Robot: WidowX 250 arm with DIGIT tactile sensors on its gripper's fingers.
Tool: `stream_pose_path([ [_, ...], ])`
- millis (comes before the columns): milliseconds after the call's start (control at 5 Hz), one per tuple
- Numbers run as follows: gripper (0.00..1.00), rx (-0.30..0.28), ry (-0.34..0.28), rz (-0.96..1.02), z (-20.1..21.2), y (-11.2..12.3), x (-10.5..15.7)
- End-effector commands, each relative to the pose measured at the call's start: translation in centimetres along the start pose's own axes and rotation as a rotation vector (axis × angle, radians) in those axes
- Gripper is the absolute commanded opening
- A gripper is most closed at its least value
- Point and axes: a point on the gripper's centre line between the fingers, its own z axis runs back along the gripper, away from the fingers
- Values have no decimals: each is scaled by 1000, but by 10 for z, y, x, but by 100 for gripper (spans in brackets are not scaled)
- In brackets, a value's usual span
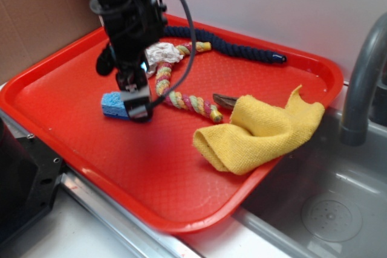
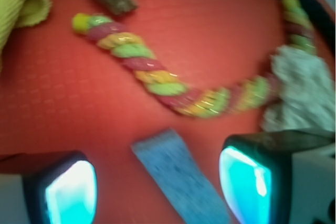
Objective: Grab the blue sponge.
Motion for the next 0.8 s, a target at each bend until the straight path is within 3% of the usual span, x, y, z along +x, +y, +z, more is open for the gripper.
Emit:
stream_pose_path([
  [0, 100, -79, 7, 38, -14, 9, -8],
  [400, 100, -121, 46, 64, -32, 19, -23],
  [600, 64, -114, 50, 56, -36, 12, -22],
])
